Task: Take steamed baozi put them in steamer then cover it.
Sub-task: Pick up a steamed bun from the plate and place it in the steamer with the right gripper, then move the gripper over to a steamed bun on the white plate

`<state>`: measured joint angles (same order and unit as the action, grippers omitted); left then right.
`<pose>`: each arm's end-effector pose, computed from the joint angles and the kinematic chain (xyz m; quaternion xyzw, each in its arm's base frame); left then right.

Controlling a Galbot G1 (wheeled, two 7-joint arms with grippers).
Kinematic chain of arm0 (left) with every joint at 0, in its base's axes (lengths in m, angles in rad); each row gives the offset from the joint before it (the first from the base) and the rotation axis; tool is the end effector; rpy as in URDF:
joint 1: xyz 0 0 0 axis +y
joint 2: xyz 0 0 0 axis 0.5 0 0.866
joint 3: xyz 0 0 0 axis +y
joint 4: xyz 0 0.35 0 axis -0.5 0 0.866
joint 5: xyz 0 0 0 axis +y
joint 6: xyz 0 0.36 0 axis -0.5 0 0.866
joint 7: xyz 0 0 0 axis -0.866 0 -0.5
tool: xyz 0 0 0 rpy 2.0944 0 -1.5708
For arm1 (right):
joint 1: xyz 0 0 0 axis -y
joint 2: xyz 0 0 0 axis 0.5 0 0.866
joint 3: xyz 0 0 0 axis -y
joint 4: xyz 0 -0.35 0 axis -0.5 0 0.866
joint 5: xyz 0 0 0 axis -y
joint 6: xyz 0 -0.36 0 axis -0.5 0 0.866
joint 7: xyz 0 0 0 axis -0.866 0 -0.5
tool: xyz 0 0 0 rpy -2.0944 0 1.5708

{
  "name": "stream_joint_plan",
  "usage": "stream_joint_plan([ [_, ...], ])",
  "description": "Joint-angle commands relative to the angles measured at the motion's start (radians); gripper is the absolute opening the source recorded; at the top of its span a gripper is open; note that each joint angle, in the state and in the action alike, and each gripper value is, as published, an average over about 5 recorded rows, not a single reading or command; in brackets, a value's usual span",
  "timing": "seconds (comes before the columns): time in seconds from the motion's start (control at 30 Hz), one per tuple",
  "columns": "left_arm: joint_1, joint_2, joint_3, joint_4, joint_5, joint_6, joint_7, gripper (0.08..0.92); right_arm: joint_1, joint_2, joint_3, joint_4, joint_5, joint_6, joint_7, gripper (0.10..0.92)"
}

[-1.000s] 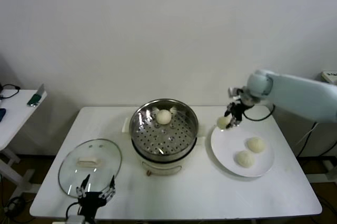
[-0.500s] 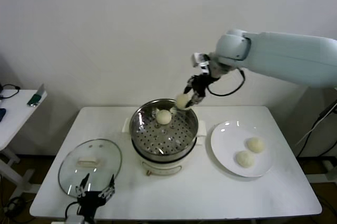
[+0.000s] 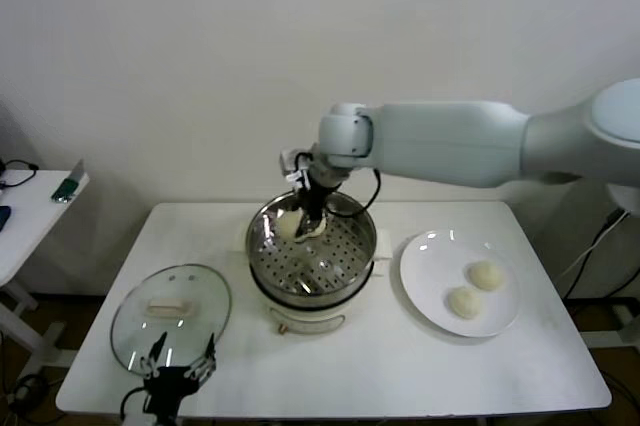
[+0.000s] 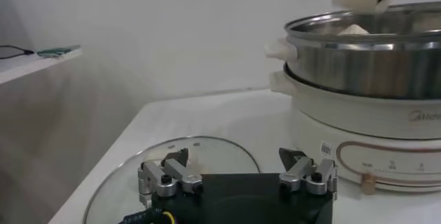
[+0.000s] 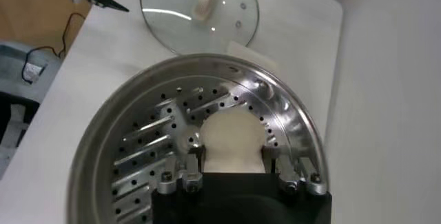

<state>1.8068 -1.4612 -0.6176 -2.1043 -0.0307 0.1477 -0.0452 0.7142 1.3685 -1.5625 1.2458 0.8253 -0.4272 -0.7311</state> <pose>0.1117 0.0472 -0.3305 0.0325 -0.9810 -0.0602 0.1815 0.5376 0.1974 -0.0675 0.5701 -0.5403 0.5512 0.2814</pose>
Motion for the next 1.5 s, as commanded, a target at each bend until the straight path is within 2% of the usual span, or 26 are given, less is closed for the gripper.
stream_joint_plan([
  [0.03,0.002,-0.001,0.000,0.001,0.000,-0.001,-0.001,0.823,-0.140,0.103,0.007,-0.115,-0.078,-0.021,0.044,0.568],
  [0.43,-0.002,-0.004,0.002,0.002,0.004,0.004,0.000,0.823,-0.147,0.097,0.022,-0.117,-0.072,-0.013,0.042,0.609],
  [0.63,0.001,-0.004,0.001,-0.002,0.004,0.006,0.000,0.823,-0.038,0.030,0.009,-0.068,-0.083,0.058,-0.034,0.758],
  [0.73,0.002,-0.004,0.001,-0.007,0.005,0.007,0.001,0.823,0.051,-0.054,-0.012,-0.030,-0.070,0.114,-0.116,0.810],
  [0.93,0.003,-0.004,0.002,-0.012,0.005,0.008,0.002,0.823,0.213,-0.328,-0.115,0.075,-0.029,0.208,-0.302,0.822],
  [1.1,0.001,0.000,0.004,-0.012,0.005,0.009,0.004,0.823,0.322,-0.534,-0.264,0.143,-0.121,0.292,-0.395,0.823],
  [1.33,-0.005,-0.002,0.008,-0.010,0.005,0.011,0.006,0.823,0.265,-0.725,-0.368,0.161,-0.336,0.307,-0.378,0.823],
  [1.5,-0.003,-0.008,0.008,-0.009,0.006,0.010,0.006,0.823,0.094,-0.788,-0.293,0.160,-0.413,0.243,-0.301,0.823],
])
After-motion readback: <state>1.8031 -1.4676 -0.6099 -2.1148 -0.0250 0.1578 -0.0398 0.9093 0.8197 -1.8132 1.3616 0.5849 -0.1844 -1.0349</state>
